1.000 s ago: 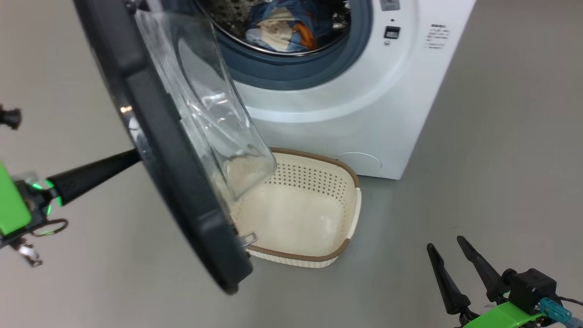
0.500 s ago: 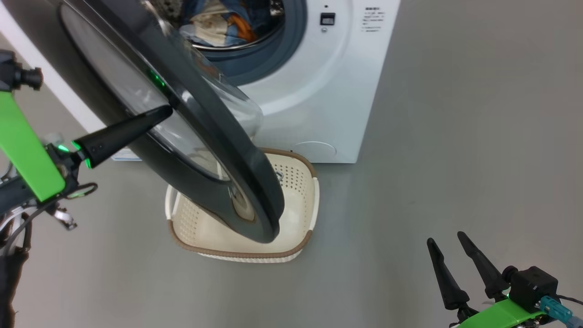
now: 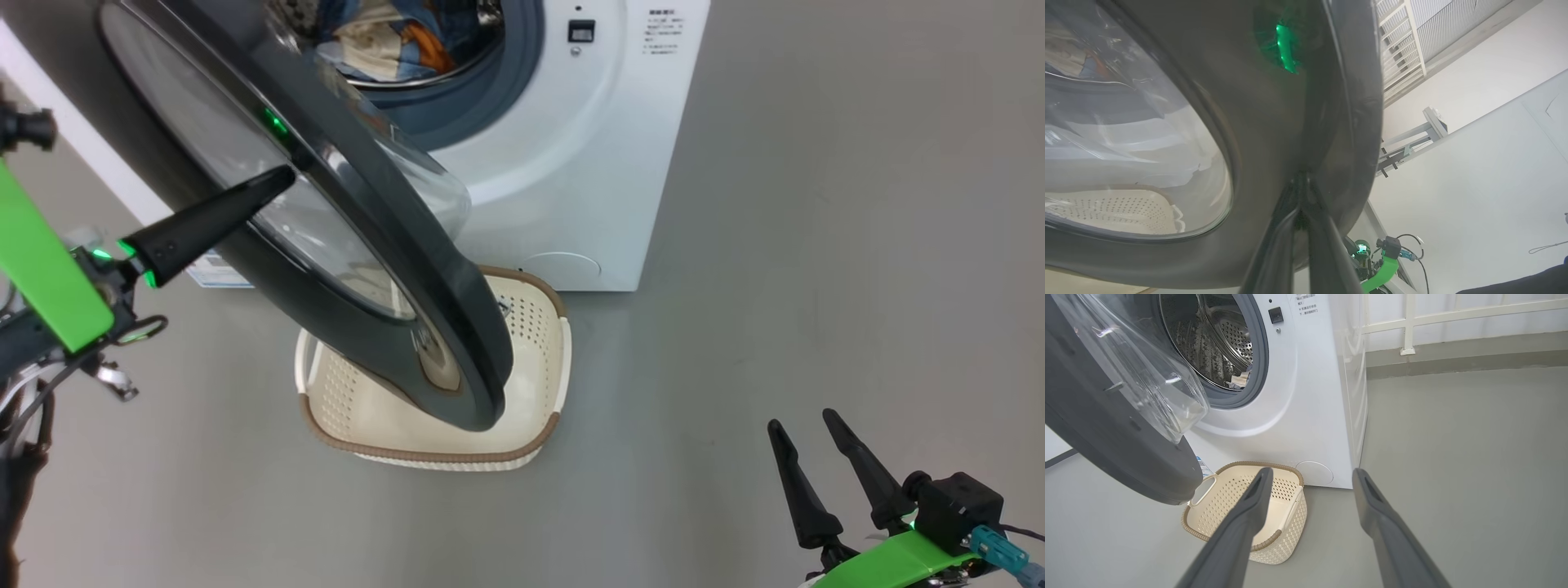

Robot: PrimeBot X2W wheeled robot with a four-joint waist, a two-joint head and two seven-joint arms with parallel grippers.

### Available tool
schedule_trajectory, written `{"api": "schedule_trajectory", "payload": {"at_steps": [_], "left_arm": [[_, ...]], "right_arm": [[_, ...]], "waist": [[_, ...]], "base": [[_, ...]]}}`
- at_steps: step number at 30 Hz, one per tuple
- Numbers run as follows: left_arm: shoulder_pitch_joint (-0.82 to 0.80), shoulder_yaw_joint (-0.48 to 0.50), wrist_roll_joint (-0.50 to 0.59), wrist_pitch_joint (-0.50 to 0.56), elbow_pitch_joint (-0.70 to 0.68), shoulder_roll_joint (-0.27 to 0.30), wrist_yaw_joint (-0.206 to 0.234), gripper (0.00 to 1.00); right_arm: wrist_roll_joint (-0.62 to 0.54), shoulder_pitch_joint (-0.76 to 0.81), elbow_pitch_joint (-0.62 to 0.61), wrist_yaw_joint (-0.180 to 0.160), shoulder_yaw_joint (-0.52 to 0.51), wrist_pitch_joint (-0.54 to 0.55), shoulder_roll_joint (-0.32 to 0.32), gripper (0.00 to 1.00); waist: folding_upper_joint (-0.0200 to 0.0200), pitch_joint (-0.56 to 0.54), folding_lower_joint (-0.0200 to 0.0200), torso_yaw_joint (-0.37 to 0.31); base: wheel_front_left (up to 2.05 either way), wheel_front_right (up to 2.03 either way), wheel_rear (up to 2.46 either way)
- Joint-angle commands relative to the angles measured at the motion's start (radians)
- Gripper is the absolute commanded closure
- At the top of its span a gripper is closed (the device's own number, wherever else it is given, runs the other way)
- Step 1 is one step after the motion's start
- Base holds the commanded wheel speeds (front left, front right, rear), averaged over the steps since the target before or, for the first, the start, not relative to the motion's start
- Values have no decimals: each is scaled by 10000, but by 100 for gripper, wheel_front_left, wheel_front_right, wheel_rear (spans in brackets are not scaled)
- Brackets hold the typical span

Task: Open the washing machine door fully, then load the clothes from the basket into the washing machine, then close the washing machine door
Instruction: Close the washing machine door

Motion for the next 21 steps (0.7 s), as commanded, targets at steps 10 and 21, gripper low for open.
{"api": "schedule_trajectory", "payload": {"at_steps": [10,21], "left_arm": [[1111,675,62,-1008,-370,746,-31,90],[3368,171,837,-3594,220,877,-31,0]], "right_arm": [[-59,65,-169,27,127,-49,-180,0],[-3,386,-256,27,-30,-49,-323,0]], "waist": [[0,-462,0,364],[0,-725,0,228]], "base": [[0,0,0],[0,0,0]]}}
